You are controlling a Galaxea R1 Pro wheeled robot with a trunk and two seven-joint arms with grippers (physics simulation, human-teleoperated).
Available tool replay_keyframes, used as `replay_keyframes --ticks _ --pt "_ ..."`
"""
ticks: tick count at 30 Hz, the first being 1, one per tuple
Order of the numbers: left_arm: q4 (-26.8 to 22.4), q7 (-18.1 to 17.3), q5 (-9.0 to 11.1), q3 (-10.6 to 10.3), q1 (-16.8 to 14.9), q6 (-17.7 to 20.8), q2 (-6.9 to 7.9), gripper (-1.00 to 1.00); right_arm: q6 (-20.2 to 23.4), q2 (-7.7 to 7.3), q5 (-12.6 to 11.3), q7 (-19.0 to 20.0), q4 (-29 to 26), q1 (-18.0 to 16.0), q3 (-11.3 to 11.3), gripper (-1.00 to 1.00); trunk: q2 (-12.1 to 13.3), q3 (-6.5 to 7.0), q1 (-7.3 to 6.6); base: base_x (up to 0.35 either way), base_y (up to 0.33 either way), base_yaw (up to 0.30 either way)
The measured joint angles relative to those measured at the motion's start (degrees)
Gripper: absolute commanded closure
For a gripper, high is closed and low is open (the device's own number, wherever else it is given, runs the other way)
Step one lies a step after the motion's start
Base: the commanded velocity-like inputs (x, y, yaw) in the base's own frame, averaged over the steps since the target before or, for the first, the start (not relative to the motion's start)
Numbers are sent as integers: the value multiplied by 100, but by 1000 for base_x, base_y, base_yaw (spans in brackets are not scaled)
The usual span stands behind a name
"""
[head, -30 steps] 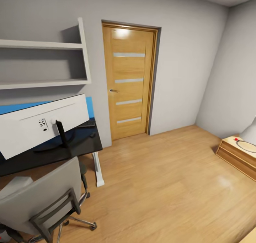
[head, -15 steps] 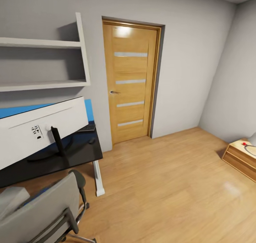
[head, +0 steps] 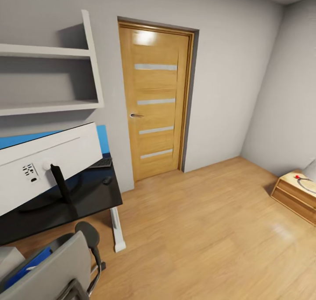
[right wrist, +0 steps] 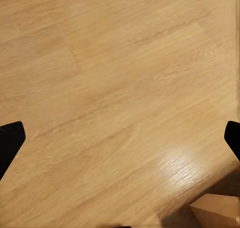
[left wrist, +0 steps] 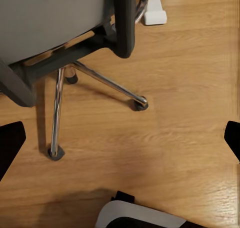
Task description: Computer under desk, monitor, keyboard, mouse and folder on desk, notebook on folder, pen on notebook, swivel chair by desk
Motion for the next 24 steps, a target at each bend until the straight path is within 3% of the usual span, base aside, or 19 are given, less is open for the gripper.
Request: replay_keyframes --ticks 24 --pt "1 -1 -4 -19 -1 -3 -19 -100 8 -13 -1 0 9 0 8 -100 0 0 0 2 0 -290"
